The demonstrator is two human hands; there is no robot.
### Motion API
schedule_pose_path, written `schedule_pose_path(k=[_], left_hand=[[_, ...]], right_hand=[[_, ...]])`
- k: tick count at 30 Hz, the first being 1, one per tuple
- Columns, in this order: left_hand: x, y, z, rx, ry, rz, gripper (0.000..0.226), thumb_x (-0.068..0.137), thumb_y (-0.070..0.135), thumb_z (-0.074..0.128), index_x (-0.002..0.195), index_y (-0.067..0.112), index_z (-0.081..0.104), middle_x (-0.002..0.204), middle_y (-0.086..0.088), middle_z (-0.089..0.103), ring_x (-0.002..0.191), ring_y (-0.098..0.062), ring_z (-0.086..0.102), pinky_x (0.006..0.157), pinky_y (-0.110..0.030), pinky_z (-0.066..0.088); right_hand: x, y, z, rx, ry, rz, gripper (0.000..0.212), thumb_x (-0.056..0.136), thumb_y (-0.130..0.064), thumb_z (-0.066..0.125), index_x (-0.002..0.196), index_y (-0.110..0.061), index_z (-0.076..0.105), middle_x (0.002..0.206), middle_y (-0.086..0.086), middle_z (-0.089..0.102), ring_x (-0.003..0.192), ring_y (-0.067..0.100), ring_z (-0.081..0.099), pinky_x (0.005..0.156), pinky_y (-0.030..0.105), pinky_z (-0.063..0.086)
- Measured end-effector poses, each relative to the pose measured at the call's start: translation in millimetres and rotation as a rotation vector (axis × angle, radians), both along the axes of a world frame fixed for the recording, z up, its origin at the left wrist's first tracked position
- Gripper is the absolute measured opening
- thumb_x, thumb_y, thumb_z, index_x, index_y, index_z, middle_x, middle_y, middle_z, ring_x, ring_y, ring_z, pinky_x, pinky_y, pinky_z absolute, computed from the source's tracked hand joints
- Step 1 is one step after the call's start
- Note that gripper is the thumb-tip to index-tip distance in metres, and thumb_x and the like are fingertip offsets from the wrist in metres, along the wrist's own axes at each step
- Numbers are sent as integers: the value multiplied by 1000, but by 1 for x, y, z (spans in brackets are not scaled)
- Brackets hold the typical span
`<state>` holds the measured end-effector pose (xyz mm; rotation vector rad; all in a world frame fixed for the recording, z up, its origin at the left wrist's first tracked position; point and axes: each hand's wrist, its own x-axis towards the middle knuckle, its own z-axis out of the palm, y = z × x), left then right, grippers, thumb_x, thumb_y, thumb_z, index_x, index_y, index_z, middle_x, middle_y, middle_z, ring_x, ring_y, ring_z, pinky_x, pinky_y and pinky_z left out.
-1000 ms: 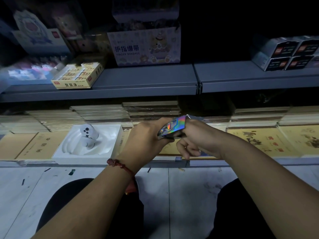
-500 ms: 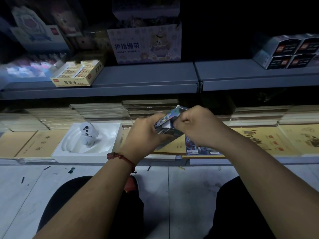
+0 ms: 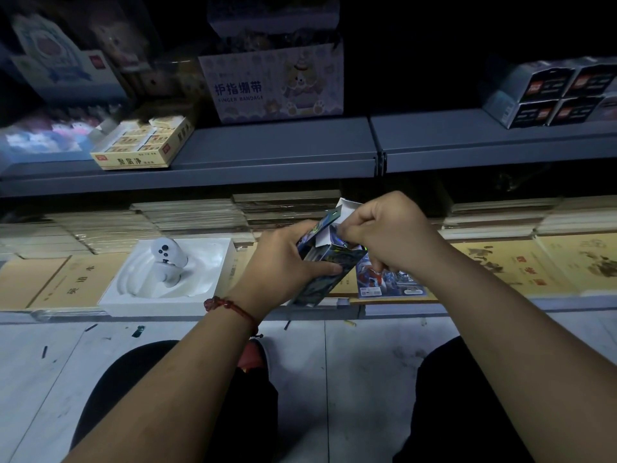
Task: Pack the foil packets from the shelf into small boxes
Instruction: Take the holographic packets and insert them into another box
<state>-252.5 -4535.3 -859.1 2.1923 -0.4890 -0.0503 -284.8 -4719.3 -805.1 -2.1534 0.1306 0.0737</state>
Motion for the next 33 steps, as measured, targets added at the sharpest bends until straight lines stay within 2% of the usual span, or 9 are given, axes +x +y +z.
schedule_pose_path(k=[5, 8, 12, 15, 18, 22, 25, 27, 33], left_hand=[[-1, 2, 0, 4, -23, 12, 45, 69, 27, 93, 110, 30, 74, 92, 14, 76, 84, -2, 70, 77, -32, 58], [-2, 1, 0, -11, -61, 22, 48, 69, 27, 93, 111, 32, 74, 92, 16, 76, 85, 1, 69, 79, -31, 56], [-1, 1, -2, -4, -91, 56, 41, 71, 31, 92, 107, 36, 72, 90, 16, 74, 83, 1, 67, 76, -31, 55], [-1, 1, -3, 24, -123, 86, 37, 72, 38, 90, 103, 36, 70, 87, 14, 73, 80, -2, 67, 72, -34, 55], [-3, 0, -5, 43, -153, 92, 40, 73, 49, 86, 108, 39, 69, 87, 15, 73, 79, -2, 67, 69, -33, 55], [-7, -4, -8, 171, -247, 64, 52, 72, 70, 67, 116, 44, 65, 87, 15, 73, 80, -7, 68, 66, -32, 54], [-7, -5, -10, 226, -267, 65, 49, 76, 61, 75, 120, 45, 63, 91, 14, 74, 85, -12, 69, 69, -33, 54], [-7, -5, -10, 239, -261, 46, 51, 75, 60, 74, 122, 48, 60, 91, 16, 73, 86, -10, 69, 69, -32, 54], [5, 2, -8, 135, -158, 72, 51, 70, 48, 88, 115, 34, 68, 94, 14, 74, 86, -2, 67, 76, -25, 55]], right_hand=[[3, -1, -3, -2, 54, -29, 18, 98, -21, 68, 84, -11, 74, 35, -2, 51, 26, 7, 45, 37, 18, 37], [4, 0, -4, -45, 41, -32, 17, 97, -18, 68, 83, -11, 74, 37, -1, 54, 27, 8, 49, 36, 19, 41], [2, 6, -2, -127, -9, -11, 17, 94, -10, 66, 89, 5, 72, 50, 12, 60, 29, 10, 55, 35, 12, 38], [3, 8, -2, -128, 1, -43, 21, 93, -13, 68, 88, 7, 72, 61, 21, 69, 31, 13, 57, 35, 14, 39], [7, 8, -1, -129, 67, -107, 22, 91, -20, 72, 79, -2, 73, 46, 10, 62, 29, 11, 51, 38, 18, 42], [10, 9, 0, -147, 178, -114, 10, 93, -14, 66, 88, -7, 71, 61, 16, 72, 36, 15, 60, 39, 21, 41], [9, 5, 1, -74, 211, -102, 19, 94, -5, 53, 89, 0, 71, 77, 22, 74, 38, 16, 61, 40, 21, 34], [9, 2, 0, -58, 216, -77, 23, 95, -3, 49, 92, 3, 72, 72, 20, 71, 37, 15, 59, 42, 22, 31], [5, 1, -13, -84, -17, 26, 20, 100, -17, 61, 85, -17, 75, 54, 8, 69, 42, 21, 65, 42, 26, 49]])
